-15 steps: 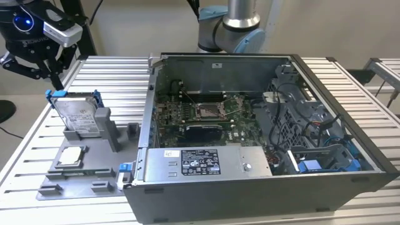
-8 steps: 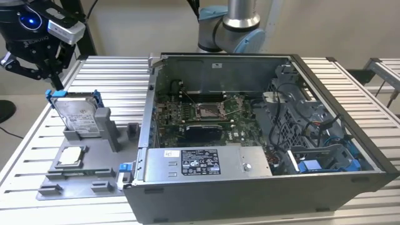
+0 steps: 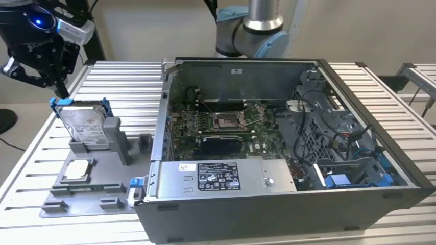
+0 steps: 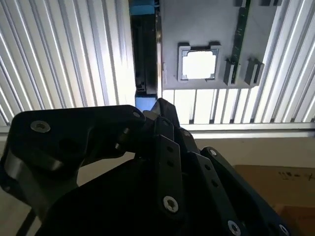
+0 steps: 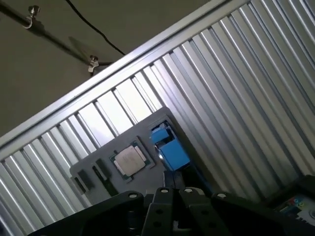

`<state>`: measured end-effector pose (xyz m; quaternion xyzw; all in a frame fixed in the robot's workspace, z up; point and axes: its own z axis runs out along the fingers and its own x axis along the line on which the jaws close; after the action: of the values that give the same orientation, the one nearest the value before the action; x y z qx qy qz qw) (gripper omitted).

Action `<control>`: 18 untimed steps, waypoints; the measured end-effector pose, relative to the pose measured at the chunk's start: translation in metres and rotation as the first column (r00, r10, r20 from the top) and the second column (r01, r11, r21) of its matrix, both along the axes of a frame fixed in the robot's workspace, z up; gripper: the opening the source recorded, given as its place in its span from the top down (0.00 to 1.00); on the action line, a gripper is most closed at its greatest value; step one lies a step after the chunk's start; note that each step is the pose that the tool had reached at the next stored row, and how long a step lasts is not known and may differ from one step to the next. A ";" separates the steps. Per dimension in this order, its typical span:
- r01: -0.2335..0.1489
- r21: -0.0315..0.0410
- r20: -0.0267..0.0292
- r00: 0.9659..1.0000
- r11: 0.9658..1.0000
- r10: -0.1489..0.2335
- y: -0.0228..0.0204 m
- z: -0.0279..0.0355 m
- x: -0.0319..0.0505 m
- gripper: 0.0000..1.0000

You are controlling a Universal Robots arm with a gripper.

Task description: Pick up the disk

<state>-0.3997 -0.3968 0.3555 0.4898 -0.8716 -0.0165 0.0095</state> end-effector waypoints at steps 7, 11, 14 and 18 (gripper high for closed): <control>-0.127 0.000 0.000 0.992 0.992 0.127 0.0000 0.0000 0.0000 1.00; -0.198 0.000 0.000 0.980 0.980 0.198 0.0000 0.0000 0.0000 1.00; -0.251 0.000 0.000 0.968 0.968 0.251 0.0000 0.0000 0.0000 1.00; -0.321 0.000 0.000 0.947 0.947 0.321 0.0000 0.0000 0.0000 1.00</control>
<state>-0.3997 -0.3968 0.3555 0.6250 -0.7804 -0.0147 0.0120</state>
